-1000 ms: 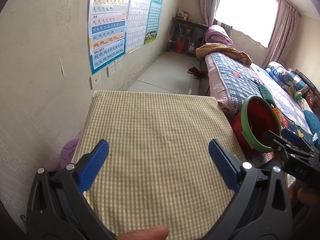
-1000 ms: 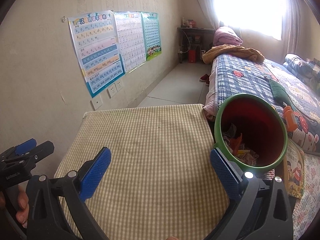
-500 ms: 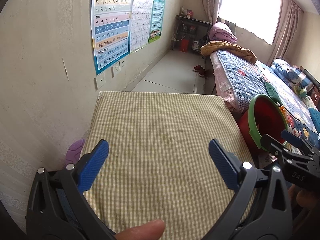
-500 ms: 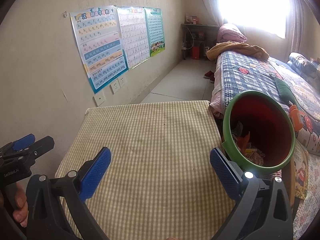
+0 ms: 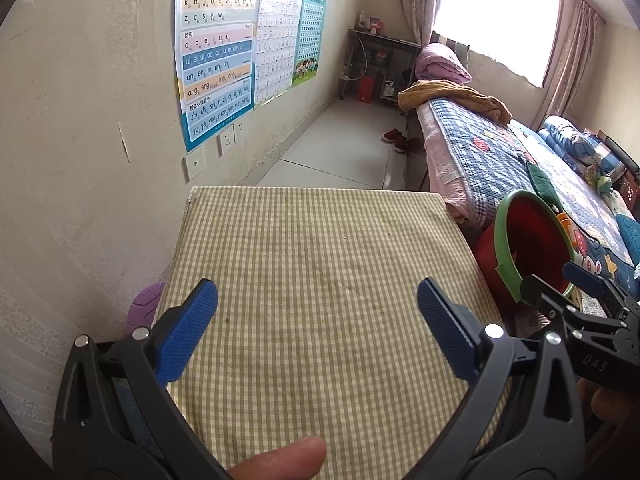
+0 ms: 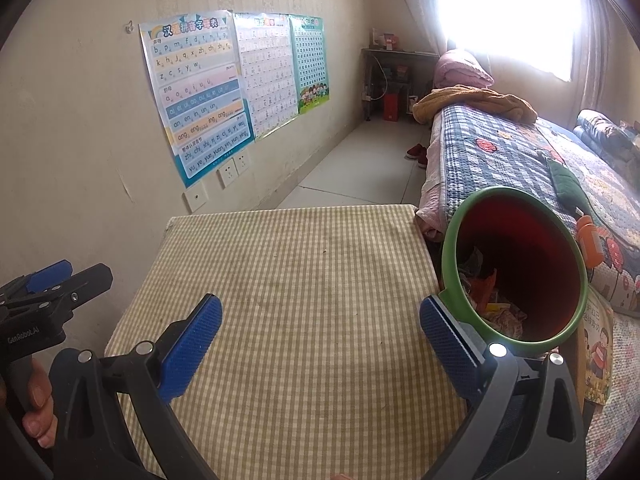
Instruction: Collect trash
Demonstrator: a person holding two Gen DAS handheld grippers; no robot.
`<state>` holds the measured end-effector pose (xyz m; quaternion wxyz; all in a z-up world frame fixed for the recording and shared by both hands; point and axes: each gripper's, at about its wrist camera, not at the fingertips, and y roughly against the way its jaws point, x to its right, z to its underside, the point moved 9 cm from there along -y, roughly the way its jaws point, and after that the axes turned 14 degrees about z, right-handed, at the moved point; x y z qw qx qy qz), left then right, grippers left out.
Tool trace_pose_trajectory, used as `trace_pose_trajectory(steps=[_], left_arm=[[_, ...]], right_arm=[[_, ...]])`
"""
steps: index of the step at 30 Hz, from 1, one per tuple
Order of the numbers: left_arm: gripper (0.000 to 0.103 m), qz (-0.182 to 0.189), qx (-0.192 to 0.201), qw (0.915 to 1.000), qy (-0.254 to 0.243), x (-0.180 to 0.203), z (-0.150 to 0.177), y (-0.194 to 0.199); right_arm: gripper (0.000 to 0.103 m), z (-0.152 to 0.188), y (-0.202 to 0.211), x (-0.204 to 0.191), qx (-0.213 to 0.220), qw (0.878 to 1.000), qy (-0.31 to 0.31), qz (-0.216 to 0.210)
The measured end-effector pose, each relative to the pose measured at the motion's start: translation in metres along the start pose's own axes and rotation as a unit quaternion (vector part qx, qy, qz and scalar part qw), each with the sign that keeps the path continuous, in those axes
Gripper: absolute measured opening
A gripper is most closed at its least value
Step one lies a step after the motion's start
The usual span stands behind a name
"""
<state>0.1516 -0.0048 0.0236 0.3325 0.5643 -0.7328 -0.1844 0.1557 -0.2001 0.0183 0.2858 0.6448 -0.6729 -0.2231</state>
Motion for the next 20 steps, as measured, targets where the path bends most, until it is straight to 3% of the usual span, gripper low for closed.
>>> trace_pose_trajectory(steps=[9, 20], left_arm=[[0.098, -0.005, 0.018, 0.9998, 0.002, 0.0005, -0.0040, 0.0082], [0.098, -0.009, 0.007, 0.9999, 0.004, 0.0008, -0.0008, 0.0087]], right_arm=[[0.096, -0.0019, 0.0031, -0.0041, 0.003, 1.000, 0.006, -0.002], [0.096, 0.0036, 0.0056, -0.0086, 0.000, 1.000, 0.011, -0.006]])
